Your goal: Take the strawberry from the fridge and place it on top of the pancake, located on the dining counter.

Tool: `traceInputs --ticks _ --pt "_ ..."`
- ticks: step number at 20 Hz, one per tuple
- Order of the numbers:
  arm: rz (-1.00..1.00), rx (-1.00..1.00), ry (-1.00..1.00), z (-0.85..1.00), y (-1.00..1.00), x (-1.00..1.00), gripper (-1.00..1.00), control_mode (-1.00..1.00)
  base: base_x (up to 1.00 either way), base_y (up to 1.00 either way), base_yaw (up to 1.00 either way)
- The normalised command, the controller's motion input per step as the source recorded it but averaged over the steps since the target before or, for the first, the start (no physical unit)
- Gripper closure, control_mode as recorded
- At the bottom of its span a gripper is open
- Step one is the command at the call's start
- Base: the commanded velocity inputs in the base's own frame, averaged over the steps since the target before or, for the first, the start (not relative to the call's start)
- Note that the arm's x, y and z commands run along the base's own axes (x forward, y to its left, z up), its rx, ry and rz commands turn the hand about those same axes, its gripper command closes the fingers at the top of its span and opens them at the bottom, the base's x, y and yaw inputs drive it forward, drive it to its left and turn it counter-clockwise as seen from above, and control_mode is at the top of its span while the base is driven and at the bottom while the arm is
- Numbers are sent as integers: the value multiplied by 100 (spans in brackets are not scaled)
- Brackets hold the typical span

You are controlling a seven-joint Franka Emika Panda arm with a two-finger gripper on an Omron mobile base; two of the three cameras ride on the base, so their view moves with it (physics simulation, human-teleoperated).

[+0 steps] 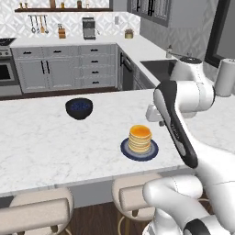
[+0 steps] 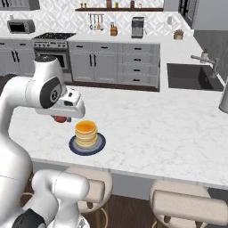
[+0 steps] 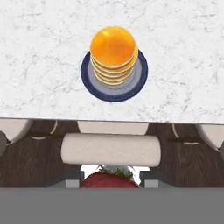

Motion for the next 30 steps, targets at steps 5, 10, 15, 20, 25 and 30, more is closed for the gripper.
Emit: traceInputs --ticks 5,10,15,20,25,30 --pt "0 -6 4 -56 5 100 100 -100 0 0 0" --pt "3 0 11 -45 0 100 100 -100 0 0 0" --pt "8 3 0 -24 3 100 100 -100 0 0 0" --pt "1 0 0 -36 7 84 100 -100 0 0 0" --pt "0 0 6 -44 0 24 100 -100 0 0 0" --pt "0 0 2 -23 0 -21 100 -100 0 0 0"
